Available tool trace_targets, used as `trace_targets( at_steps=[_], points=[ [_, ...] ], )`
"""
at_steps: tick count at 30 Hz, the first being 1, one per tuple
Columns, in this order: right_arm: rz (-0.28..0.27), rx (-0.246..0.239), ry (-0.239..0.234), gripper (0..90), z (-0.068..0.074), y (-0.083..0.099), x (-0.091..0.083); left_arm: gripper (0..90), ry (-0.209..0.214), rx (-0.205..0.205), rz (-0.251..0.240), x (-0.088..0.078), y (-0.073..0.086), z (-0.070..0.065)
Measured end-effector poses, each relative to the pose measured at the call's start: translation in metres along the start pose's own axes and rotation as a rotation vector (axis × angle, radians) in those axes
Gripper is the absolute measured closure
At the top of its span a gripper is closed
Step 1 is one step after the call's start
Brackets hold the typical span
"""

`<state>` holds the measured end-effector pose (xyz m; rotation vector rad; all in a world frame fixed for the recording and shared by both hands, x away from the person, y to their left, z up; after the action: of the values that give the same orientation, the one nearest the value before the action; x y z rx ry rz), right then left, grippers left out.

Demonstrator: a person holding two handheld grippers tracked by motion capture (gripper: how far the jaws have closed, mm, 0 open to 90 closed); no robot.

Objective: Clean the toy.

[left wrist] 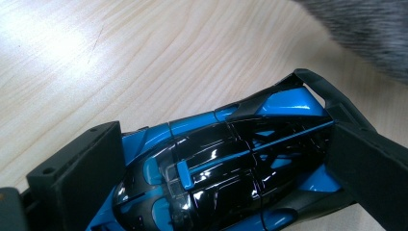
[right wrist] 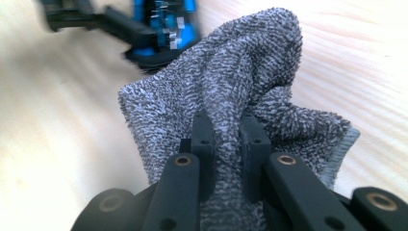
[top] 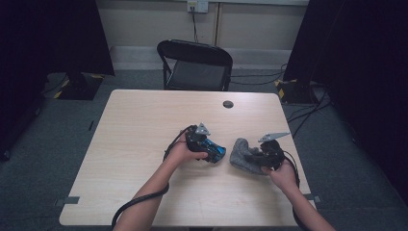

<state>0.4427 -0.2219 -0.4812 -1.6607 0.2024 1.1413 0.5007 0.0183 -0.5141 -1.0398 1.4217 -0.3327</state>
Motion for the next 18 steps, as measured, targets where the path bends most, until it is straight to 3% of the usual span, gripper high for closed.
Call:
trace_targets(
  at_steps=[7, 16, 18],
  points=[
    [0.051, 0.001, 0.015, 80.0, 0.0, -0.004, 0.025, 0.0, 0.001, -0.002, 0.003, 0.0, 0.0, 0.0],
    [0.078, -0.053, -0.039, 80.0, 0.022, -0.006, 0.037, 0.0, 0.002, -0.004, -0.005, 0.0, 0.0, 0.0],
    [0.078, -0.046, -0.061, 80.0, 0.026, -0.006, 0.037, 0.0, 0.002, -0.003, -0.001, 0.0, 0.0, 0.0]
  ],
)
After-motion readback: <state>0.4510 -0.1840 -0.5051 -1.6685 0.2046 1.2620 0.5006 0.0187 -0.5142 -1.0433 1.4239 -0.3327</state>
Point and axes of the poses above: each handheld gripper's, and its own axes: x roughly forward along the jaws, y roughly out of its underside, z roughly to its left, the point moved 4 cm from there along x, roughly forward along the jaws, and after that the axes turned 12 degrees about y, right-handed, at the moved point
